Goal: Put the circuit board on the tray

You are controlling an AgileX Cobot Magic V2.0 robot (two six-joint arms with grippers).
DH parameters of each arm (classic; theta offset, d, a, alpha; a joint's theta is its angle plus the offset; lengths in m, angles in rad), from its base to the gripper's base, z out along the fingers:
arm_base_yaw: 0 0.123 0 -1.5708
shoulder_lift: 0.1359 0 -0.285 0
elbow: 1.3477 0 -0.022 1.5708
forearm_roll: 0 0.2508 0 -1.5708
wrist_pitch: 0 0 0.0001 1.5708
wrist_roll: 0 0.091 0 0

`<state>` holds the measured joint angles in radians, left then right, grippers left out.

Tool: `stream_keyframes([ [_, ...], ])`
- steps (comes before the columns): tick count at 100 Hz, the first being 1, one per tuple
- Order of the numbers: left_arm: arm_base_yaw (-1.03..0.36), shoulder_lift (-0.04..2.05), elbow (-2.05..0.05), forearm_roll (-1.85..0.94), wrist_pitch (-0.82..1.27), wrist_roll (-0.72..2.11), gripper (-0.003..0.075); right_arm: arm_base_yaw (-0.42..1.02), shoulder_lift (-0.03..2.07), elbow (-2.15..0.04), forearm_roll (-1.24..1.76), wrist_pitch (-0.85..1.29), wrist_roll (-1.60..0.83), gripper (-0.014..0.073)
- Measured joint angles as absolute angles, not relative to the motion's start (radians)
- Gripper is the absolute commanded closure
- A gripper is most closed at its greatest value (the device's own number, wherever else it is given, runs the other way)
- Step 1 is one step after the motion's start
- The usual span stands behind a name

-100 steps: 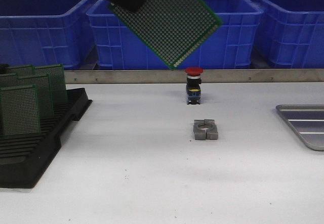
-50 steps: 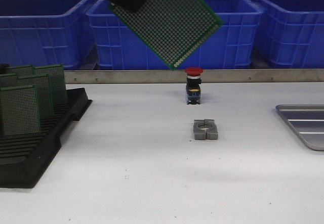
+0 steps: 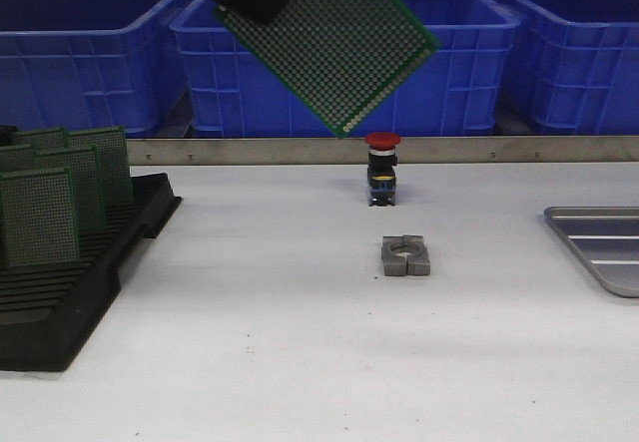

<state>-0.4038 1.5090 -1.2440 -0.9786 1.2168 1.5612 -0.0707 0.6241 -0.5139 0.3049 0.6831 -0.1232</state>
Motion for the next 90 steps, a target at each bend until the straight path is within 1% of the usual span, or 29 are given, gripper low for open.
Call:
stream_keyframes([
  [11, -0.404, 1.509, -1.244, -0.979, 1.217, 1.561, 0.074, -0.045, 0.665, -0.518, 0.486, 0.668, -0.301, 0.0226],
  [16, -0.404, 1.509, -1.244, -0.979, 1.217, 1.561, 0.074, -0.03, 0.684, -0.518, 0.577, 0.663, -0.392, 0.016],
  [21, -0.404, 1.509, -1.244, -0.979, 1.217, 1.561, 0.0741, -0.013, 0.7, -0.518, 0.668, 0.658, -0.491, 0.0125],
  [39, -0.404, 1.509, -1.244, -0.979, 1.217, 1.561, 0.0741, 0.072, 0.761, -0.518, 0.959, 0.662, -0.935, 0.0124],
  [52, -0.404, 1.509, -1.244, -0.979, 1.217, 1.561, 0.074, 0.146, 0.81, -0.518, 1.107, 0.682, -1.275, 0.0124],
  [59, -0.404, 1.509, -1.244, -0.979, 1.217, 1.561, 0.074, 0.189, 0.84, -0.518, 1.165, 0.684, -1.42, 0.0128],
  [71, -0.404, 1.509, -1.244, -0.979, 1.217, 1.561, 0.074, 0.246, 0.907, -0.538, 1.218, 0.686, -1.542, 0.0128],
  [90, -0.404, 1.509, -1.244, -0.979, 1.217, 1.561, 0.074, 0.32, 1.044, -0.63, 1.234, 0.686, -1.571, 0.0128],
])
